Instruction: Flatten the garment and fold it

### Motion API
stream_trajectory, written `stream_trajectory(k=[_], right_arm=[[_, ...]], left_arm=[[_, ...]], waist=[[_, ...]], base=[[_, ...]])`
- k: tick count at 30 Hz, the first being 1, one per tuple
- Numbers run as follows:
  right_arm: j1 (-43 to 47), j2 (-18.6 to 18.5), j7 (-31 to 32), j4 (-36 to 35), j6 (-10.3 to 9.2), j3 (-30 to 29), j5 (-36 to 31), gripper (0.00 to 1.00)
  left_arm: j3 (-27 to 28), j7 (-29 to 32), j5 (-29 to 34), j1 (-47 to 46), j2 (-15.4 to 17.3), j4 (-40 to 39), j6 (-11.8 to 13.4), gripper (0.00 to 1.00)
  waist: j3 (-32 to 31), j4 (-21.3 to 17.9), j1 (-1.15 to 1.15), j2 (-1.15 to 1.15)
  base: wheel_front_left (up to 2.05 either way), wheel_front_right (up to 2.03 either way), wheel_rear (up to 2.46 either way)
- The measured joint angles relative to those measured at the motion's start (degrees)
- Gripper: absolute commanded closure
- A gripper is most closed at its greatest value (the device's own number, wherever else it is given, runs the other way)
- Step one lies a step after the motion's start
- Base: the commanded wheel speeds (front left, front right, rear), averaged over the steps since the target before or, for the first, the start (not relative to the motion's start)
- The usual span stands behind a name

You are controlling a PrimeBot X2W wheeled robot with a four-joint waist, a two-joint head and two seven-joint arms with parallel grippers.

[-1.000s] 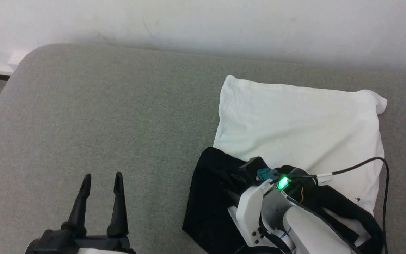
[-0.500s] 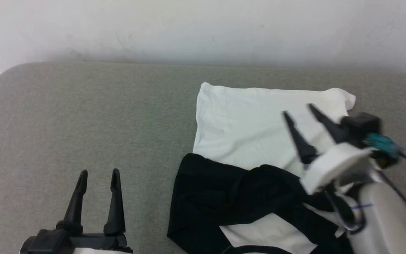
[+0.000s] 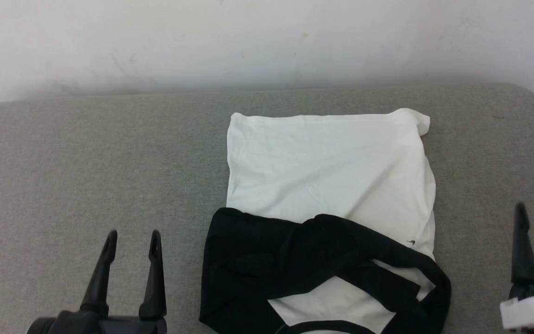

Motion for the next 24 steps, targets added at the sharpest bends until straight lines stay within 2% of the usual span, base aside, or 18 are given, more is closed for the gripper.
stream_trajectory(k=[8,12,16,24], right_arm=[[2.07,0.13,-3.22,2.66,0.00,1.41,1.85,0.00],[1.57,0.13,-3.16,1.59,0.00,1.47,1.81,0.00],[0.53,0.13,-2.70,-0.76,0.01,1.58,1.81,0.00],[-2.30,0.14,-2.66,-3.78,0.01,2.42,2.31,0.00]], left_arm=[[0.55,0.00,0.68,1.89,-1.54,2.02,-1.45,0.00],[0.46,0.64,0.67,-1.21,-0.19,2.89,-3.58,0.00],[0.58,5.56,0.65,-9.26,3.20,2.37,-6.22,0.00],[0.22,22.24,-2.87,-34.93,10.33,4.05,-11.88,0.00]], waist=[[-0.67,-1.56,0.00,0.00],[0.08,-1.55,0.00,0.00],[1.67,-1.29,0.00,0.00],[7.32,-1.06,0.01,0.00]], base=[[0.00,0.00,0.00],[0.00,0.00,0.00],[0.00,0.00,0.00],[0.00,0.00,0.00]])
